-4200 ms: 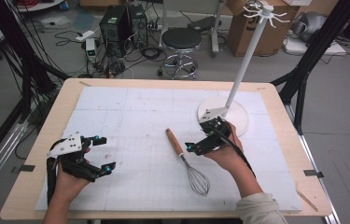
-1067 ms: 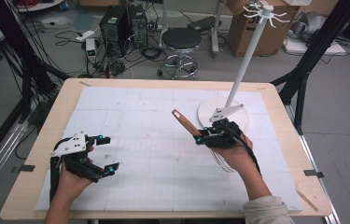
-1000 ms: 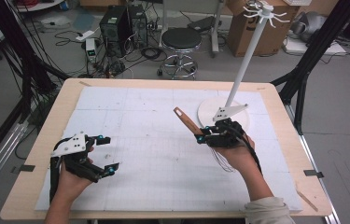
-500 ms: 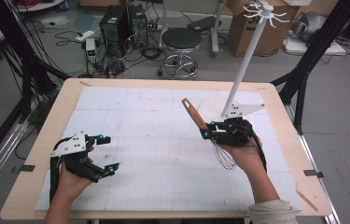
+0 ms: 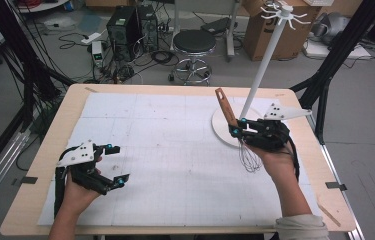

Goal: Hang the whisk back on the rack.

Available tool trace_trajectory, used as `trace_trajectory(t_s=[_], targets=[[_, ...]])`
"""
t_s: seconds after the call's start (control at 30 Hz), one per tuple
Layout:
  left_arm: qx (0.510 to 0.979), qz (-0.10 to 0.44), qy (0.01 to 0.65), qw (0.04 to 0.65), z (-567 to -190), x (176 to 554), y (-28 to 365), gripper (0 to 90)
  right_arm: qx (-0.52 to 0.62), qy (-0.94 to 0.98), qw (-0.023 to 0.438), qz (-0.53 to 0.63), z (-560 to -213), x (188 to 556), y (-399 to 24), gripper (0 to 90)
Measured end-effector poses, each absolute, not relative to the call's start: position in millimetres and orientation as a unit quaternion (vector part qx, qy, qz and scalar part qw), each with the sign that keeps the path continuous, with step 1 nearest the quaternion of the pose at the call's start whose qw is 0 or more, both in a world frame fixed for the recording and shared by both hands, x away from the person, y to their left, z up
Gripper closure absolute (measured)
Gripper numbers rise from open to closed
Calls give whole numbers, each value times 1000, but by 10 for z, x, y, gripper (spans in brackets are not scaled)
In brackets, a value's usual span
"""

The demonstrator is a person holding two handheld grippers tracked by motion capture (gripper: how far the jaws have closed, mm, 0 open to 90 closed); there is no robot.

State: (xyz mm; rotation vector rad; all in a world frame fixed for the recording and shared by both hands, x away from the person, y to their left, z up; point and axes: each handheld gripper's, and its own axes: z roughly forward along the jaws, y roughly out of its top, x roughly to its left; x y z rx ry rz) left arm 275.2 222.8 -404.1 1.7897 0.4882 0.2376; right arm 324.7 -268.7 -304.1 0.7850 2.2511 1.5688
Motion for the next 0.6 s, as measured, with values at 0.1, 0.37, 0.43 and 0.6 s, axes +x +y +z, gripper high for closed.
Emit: trace_trajectory(t_s=[0.1, 0.37, 0.43, 0.6], targets=[[769, 103, 210, 595, -4033, 2745, 2223, 17, 276, 774, 151, 550, -2993, 3247, -2759, 711], [769, 101, 208, 595, -4034, 2744, 2201, 18, 274, 759, 169, 566, -2805, 3294, -2925, 711], [770, 101, 208, 595, -4035, 2748, 2205, 17, 269, 756, 173, 571, -2739, 3314, -2970, 711], [770, 101, 208, 594, -4040, 2752, 2217, 18, 257, 757, 187, 571, -2570, 3357, -3073, 711]])
